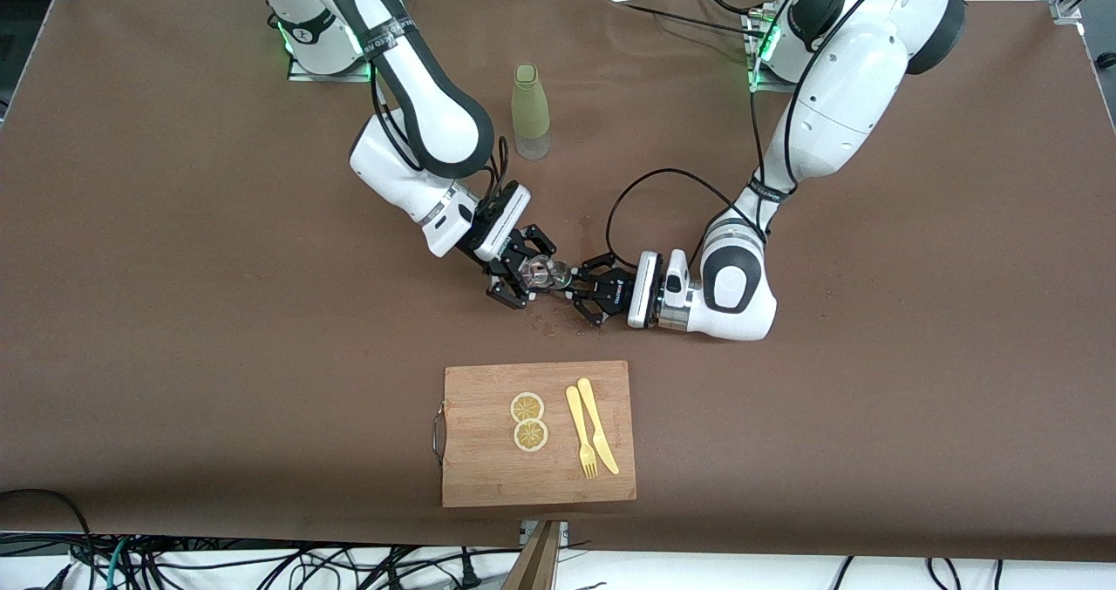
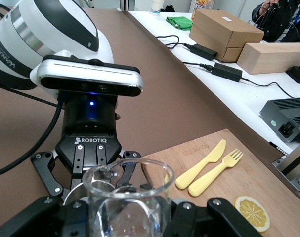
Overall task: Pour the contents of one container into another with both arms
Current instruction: 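Raise the beaker above the jigger held by the left gripper, then tilt the beaker with the right gripper to pour into the jigger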
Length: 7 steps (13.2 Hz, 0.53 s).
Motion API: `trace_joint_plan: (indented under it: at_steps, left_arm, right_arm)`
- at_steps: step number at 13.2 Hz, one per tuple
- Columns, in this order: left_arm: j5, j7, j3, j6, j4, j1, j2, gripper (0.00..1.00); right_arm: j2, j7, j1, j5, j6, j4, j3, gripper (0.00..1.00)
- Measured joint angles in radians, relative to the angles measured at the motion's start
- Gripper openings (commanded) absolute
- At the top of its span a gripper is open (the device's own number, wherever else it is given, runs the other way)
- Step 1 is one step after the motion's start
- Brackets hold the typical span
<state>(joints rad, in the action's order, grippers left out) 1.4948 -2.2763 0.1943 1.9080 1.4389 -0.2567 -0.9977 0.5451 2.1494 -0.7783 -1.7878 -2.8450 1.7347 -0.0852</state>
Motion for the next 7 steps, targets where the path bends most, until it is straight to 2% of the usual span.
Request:
trace_joint_plan:
  at_steps: [7]
  left_arm:
    - [0.000, 0.009, -0.001, 0.004, -0.029, 0.000, 0.000, 0.00]
  right_arm:
    - [0.015, 0.001, -0.018, 0.103, -0.140, 0.000, -0.007, 0.16]
